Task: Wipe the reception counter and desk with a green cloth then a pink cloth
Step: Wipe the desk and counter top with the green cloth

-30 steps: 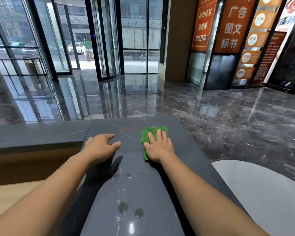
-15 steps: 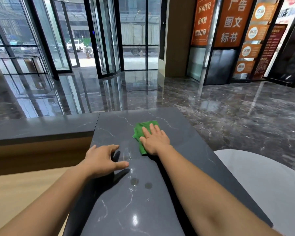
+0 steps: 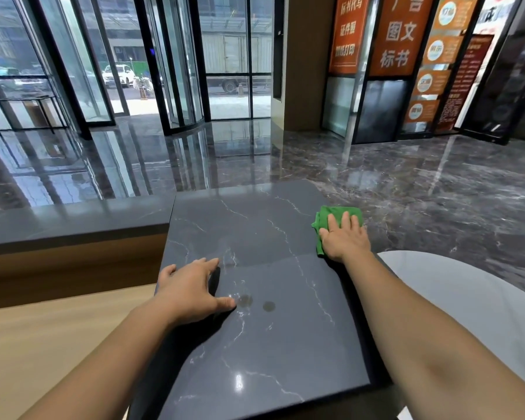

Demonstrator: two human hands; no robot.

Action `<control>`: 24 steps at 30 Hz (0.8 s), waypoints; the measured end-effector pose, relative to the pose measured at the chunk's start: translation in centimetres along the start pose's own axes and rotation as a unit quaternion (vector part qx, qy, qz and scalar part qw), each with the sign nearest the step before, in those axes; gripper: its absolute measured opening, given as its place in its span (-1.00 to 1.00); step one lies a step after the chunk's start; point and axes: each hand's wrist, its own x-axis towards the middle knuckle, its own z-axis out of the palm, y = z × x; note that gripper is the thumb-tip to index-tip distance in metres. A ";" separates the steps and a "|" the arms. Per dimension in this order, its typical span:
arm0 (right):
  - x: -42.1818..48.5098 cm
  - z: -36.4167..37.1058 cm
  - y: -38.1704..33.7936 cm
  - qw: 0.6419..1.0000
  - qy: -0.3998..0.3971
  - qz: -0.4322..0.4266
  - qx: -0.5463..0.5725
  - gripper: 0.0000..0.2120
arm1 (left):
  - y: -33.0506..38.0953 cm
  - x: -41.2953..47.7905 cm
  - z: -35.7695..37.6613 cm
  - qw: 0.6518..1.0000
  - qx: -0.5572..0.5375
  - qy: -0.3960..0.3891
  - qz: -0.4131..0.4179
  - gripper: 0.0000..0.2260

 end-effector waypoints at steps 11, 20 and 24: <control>-8.8 2.6 -10.7 0.988 -0.025 -0.155 -0.009 -0.43 | 1.4 -3.9 -1.0 1.000 0.016 0.009 0.006 -0.16; -8.6 1.9 -8.1 0.984 -0.035 -0.177 0.008 -0.45 | 2.9 -4.3 -1.1 0.995 0.088 -0.052 0.003 -0.36; -6.8 1.1 -3.9 0.993 -0.024 -0.118 0.003 -0.45 | 2.9 -4.2 -0.9 0.993 0.092 -0.068 -0.006 -0.37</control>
